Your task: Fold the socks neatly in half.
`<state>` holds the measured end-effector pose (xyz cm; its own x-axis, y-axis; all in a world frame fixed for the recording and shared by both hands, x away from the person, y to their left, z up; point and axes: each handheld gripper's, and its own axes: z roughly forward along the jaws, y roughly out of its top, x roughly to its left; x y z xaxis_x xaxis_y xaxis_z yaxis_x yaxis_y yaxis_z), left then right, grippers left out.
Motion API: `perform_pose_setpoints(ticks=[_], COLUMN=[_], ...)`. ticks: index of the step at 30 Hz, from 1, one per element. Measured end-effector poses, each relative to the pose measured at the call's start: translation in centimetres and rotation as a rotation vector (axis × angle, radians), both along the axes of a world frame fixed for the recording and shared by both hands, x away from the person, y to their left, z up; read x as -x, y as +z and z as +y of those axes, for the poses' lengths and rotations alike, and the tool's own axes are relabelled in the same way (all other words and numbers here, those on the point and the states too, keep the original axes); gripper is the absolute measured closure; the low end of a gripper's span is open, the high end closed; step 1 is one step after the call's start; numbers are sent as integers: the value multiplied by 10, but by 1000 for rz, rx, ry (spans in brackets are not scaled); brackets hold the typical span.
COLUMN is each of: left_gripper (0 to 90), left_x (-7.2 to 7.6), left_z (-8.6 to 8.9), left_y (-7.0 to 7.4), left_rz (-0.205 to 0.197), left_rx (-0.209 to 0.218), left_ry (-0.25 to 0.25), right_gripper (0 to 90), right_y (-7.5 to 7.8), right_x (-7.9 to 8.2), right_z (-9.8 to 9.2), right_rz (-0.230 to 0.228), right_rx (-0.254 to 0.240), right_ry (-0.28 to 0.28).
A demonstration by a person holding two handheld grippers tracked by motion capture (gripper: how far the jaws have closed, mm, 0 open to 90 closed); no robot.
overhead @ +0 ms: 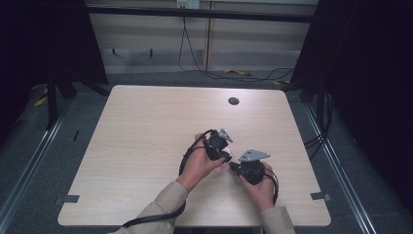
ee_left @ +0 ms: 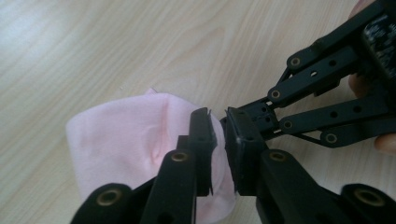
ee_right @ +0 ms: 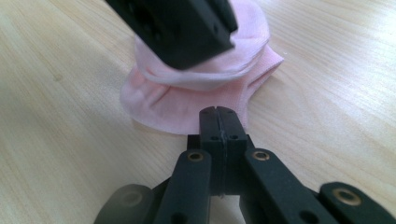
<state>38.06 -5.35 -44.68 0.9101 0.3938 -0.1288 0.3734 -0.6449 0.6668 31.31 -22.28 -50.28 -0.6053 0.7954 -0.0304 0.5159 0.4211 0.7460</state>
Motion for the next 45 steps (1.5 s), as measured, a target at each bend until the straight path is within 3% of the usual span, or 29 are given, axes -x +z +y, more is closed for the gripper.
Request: perform_pose_setpoints(ticks=[6,10,14,21,24,30,37,45], left_gripper=[854,886,888,861,824,709,568,461], left_x=[-8,-17,-20,-17,-14,-8,-6,-9], left_z=[14,20,17,8,6,4,5,6], left_y=[5,-6,-20,-34,-37,-37,-39,-41], left_rz=[-41,-37,-11,0,-6,-59,-125,-116], left_rx=[-5,-16,4,-16,-28,-67,-75,-49], left_ry=[33,60,78,55,35,-18,-6,12], right_gripper=[900,900,900,900,900,900,900,900], right_y=[0,0,0,0,0,0,0,0], right_x=[0,0,0,0,0,0,-1,0], right_z=[0,0,0,0,0,0,-1,-1], right_rz=[-3,-3,0,-1,0,0,4,5], right_rx=[3,1,-3,1,-2,-5,-6,-7], right_ry=[0,-1,2,1,2,2,-1,-6])
